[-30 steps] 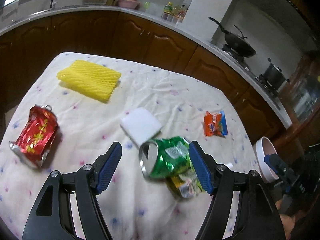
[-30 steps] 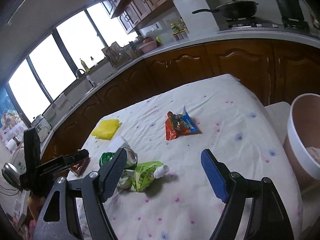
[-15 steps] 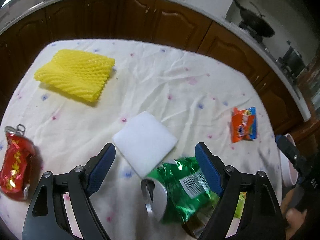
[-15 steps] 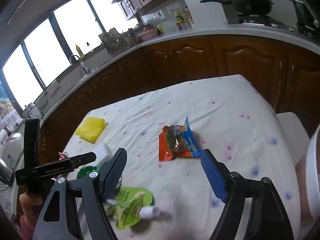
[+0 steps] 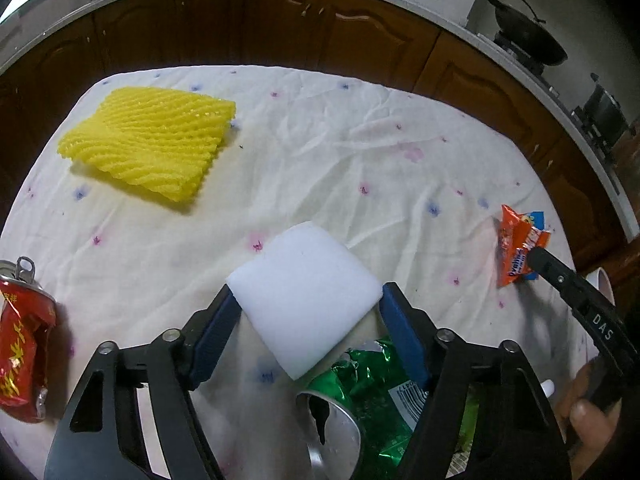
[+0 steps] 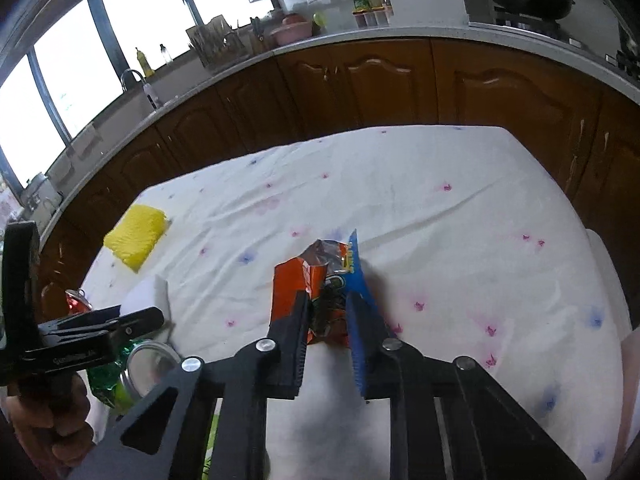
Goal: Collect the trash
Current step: 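Grasp the white sponge with the left tool while the right tool grasps the orange snack bag, then carry the sponge and snack bag over the bin and open both tools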
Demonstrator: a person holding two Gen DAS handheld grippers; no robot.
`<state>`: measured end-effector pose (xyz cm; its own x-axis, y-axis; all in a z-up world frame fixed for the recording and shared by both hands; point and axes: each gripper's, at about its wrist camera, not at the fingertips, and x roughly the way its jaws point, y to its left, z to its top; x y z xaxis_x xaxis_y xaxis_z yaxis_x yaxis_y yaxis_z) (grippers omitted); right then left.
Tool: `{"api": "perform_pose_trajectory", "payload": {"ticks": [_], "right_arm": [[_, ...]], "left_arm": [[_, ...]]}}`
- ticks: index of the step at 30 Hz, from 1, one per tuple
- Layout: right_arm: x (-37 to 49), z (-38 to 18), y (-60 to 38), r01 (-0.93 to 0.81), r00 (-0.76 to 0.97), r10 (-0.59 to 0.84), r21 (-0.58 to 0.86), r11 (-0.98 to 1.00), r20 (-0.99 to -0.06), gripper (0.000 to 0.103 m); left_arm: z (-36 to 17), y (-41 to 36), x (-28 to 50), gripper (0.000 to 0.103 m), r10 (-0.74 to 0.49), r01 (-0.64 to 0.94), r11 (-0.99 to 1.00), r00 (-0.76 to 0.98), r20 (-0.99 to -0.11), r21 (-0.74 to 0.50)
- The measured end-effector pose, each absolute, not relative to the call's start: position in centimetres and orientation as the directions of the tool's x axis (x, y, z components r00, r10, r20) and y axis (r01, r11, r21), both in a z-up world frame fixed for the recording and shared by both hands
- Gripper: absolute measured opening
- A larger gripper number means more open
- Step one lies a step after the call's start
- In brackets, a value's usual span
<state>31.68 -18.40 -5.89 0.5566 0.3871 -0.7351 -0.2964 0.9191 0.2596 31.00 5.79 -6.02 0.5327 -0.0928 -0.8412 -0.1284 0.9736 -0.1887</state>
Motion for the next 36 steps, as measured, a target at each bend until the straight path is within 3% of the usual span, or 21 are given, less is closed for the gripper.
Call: {"api": "perform_pose_trajectory", "payload": {"ticks": [1,17,36], "right_arm": [[31.4,-5.6,-18.5,-0.303,0.562,0.396,0.265,0.916,-0.726,0.002],[27.3,-1.3,-21.3,-0.303,0.622,0.463,0.352,0.886,-0.632,0.002],[20.1,0.9,-27.9,-0.223,0.708,0.394,0.344,0.912,-0.586,0.002]], "left_arm": [[-6.0,5.9,31.0,0.069,-0.100,-0.127,0.972,0.536,-0.839,-0.197],[-0.2,4.5,27.9,0.066,-0.154,-0.036,0.971,0.661,-0.735,-0.236],[2.1,-6.3,22.1,0.066,-0.315,0.208,0.949,0.677,-0.665,-0.238]]}}
